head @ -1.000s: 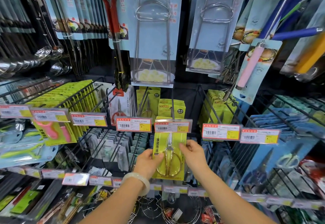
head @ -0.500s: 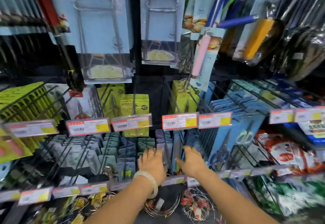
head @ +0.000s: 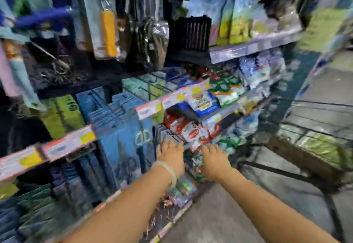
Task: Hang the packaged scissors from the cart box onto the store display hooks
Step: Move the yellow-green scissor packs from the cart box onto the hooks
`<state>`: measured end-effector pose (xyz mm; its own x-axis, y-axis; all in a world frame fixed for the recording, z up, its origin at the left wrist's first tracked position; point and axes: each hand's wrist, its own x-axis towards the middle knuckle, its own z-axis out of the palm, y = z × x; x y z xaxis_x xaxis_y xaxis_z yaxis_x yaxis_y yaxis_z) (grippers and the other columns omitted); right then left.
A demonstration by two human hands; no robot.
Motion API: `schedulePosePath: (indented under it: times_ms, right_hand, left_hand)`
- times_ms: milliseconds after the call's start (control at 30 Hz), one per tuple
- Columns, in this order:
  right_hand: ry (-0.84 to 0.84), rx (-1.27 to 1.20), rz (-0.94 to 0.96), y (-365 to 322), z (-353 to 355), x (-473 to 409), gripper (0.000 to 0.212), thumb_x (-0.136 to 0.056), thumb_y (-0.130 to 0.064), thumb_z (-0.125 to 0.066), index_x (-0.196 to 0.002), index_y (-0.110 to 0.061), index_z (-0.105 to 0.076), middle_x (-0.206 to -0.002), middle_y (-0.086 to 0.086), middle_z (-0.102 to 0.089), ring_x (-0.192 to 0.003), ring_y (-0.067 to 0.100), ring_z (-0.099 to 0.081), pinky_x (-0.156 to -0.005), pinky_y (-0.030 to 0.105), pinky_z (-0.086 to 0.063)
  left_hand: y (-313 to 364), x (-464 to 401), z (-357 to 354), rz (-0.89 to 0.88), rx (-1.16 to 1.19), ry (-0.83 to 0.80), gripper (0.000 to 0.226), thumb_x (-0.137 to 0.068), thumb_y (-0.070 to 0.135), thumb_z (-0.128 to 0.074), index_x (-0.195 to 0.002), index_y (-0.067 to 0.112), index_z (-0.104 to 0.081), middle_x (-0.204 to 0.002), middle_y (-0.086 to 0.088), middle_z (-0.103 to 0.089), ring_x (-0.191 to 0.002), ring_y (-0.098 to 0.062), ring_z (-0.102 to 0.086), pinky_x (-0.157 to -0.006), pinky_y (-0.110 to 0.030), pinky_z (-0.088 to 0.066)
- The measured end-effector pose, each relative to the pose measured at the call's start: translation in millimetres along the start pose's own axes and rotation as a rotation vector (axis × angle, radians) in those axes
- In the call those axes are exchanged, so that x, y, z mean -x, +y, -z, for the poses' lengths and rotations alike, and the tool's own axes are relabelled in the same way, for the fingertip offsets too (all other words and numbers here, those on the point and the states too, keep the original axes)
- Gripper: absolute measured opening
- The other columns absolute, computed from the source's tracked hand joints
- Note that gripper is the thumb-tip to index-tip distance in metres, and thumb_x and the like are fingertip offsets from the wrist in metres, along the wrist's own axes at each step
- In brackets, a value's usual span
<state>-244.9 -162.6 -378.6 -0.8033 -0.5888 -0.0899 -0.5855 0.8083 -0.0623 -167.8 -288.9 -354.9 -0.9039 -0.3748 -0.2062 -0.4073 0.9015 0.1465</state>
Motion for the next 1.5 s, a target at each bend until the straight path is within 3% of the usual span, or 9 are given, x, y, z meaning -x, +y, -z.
schedulePosePath:
  times_ms: [133, 300, 433, 633, 767, 1067, 1367, 1500]
  right_hand:
    - [-0.006, -0.027, -0.16, 100, 15, 12, 0.069, -0.09, -0.037, -0.054, -0.146, -0.013, -0.022, -0.154, 0.011, -0.022, -0.144, 0.031, -0.015, -0.116, 0.044, -0.021]
    - [-0.002, -0.053, -0.375, 214, 22, 35, 0.057, -0.089, -0.03, -0.055, -0.138, -0.011, -0.032, -0.146, 0.013, -0.032, -0.139, 0.032, -0.025, -0.111, 0.044, -0.029]
    - [-0.003, -0.072, -0.521, 293, 15, 41, 0.055, -0.087, -0.025, -0.056, -0.136, -0.012, -0.035, -0.144, 0.012, -0.036, -0.137, 0.032, -0.028, -0.114, 0.043, -0.027]
    - [-0.03, -0.108, -0.674, 399, 5, 14, 0.064, -0.088, -0.03, -0.056, -0.142, -0.011, -0.028, -0.151, 0.013, -0.026, -0.143, 0.034, -0.017, -0.118, 0.045, -0.02]
    - [-0.03, -0.141, -0.735, 471, 9, -28, 0.058, -0.086, -0.036, -0.059, -0.135, -0.011, -0.038, -0.143, 0.012, -0.037, -0.136, 0.032, -0.028, -0.114, 0.042, -0.028]
    - [0.011, -0.186, -0.863, 622, 44, -111, 0.049, -0.085, -0.033, -0.057, -0.127, -0.01, -0.048, -0.129, 0.013, -0.052, -0.121, 0.029, -0.046, -0.1, 0.036, -0.043]
    - [-0.081, -0.275, -0.922, 756, 22, -179, 0.045, -0.087, -0.033, -0.058, -0.125, -0.011, -0.046, -0.125, 0.013, -0.05, -0.117, 0.032, -0.049, -0.091, 0.038, -0.045]
    - [-0.213, -0.343, -0.882, 819, -18, -213, 0.049, -0.087, -0.032, -0.057, -0.129, -0.011, -0.043, -0.129, 0.014, -0.051, -0.117, 0.034, -0.05, -0.095, 0.042, -0.047]
  left_hand:
    - [89, -35, 0, -0.163, -0.091, -0.001, 0.069, -0.093, 0.026, -0.048, -0.15, 0.016, -0.01, -0.158, -0.012, -0.008, -0.146, -0.033, -0.003, -0.119, -0.051, -0.008]
    - [200, -69, -12, -0.356, -0.117, -0.022, 0.068, -0.093, 0.029, -0.047, -0.151, 0.017, -0.012, -0.158, -0.012, -0.008, -0.147, -0.032, -0.005, -0.118, -0.049, -0.008]
    - [281, -102, -27, -0.476, -0.15, -0.06, 0.073, -0.092, 0.029, -0.052, -0.151, 0.019, -0.01, -0.159, -0.011, -0.005, -0.147, -0.03, -0.004, -0.118, -0.048, -0.009]
    - [388, -174, -43, -0.619, -0.184, -0.135, 0.073, -0.093, 0.024, -0.052, -0.151, 0.018, -0.008, -0.16, -0.011, 0.0, -0.147, -0.03, 0.003, -0.119, -0.048, -0.005]
    - [457, -247, -46, -0.682, -0.178, -0.176, 0.07, -0.093, 0.023, -0.051, -0.15, 0.019, -0.011, -0.16, -0.011, -0.002, -0.147, -0.031, 0.002, -0.119, -0.05, -0.004]
    - [577, -395, -36, -0.719, -0.18, -0.171, 0.07, -0.089, 0.021, -0.054, -0.149, 0.019, -0.016, -0.158, -0.012, -0.012, -0.146, -0.031, -0.007, -0.119, -0.048, -0.009]
    - [668, -486, -75, -0.739, -0.185, -0.281, 0.068, -0.091, 0.026, -0.05, -0.15, 0.019, -0.016, -0.159, -0.009, -0.009, -0.146, -0.03, -0.007, -0.118, -0.047, -0.011]
    - [701, -531, -99, -0.678, -0.215, -0.379, 0.07, -0.091, 0.032, -0.053, -0.15, 0.02, -0.016, -0.156, -0.01, -0.017, -0.144, -0.031, -0.015, -0.116, -0.044, -0.022]
